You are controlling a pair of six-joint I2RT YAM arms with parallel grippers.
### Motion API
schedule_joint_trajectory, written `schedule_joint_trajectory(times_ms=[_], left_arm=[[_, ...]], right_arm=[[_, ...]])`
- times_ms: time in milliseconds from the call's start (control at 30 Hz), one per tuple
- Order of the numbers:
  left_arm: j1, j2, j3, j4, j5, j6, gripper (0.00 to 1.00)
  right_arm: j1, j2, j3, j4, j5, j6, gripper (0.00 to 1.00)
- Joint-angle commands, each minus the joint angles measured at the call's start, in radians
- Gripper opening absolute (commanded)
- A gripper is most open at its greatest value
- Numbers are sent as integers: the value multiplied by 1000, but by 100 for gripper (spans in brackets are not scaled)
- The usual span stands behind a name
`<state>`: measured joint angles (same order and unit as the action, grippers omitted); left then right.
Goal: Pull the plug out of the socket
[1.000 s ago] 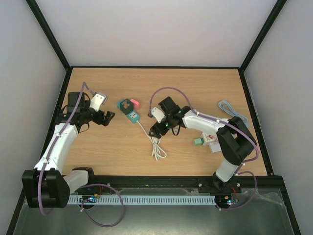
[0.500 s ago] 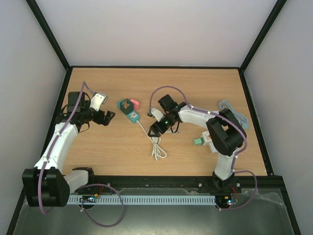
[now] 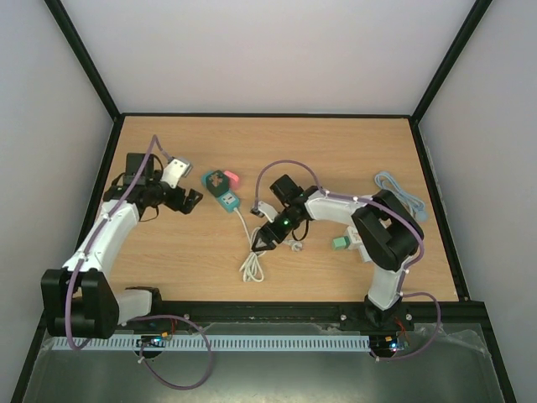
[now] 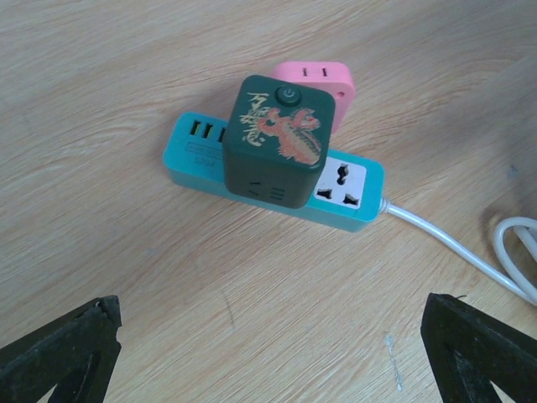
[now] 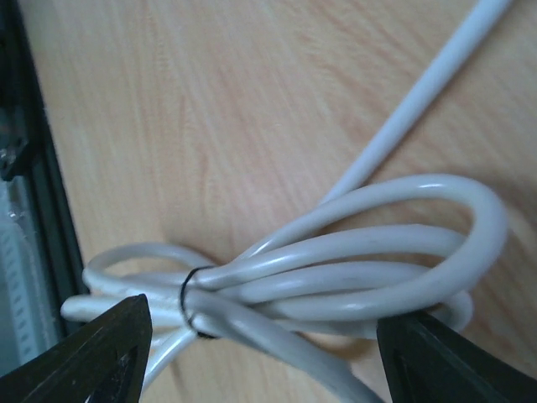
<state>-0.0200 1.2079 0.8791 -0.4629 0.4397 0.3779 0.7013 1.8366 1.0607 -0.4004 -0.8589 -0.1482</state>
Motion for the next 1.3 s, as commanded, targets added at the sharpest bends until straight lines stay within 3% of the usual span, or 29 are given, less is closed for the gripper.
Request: schedule_joint_trajectory(times_ms=[0,333,467,833,1033,1267], left_arm=[[-40,43,41,9,11,59,100],[-145,161,94,81,-25,91,100],[-155,227,112,129,-98,111,99],[-203,384,164,193,-127,132,94],[-231,488,218,207,-179,118,81],[-236,515,217,230,-165,134,60]], right_arm=[[8,-88,16,-54,-55,-7,73],[-107,-272,-70,87,103,19,79],[-114,-353,-99,108,183,-3,82],[-125,-522,-216,184,313,4,93],[-126,-523,-243,240,358,5,99],[-126,-510,-266,325,388,-32,98]])
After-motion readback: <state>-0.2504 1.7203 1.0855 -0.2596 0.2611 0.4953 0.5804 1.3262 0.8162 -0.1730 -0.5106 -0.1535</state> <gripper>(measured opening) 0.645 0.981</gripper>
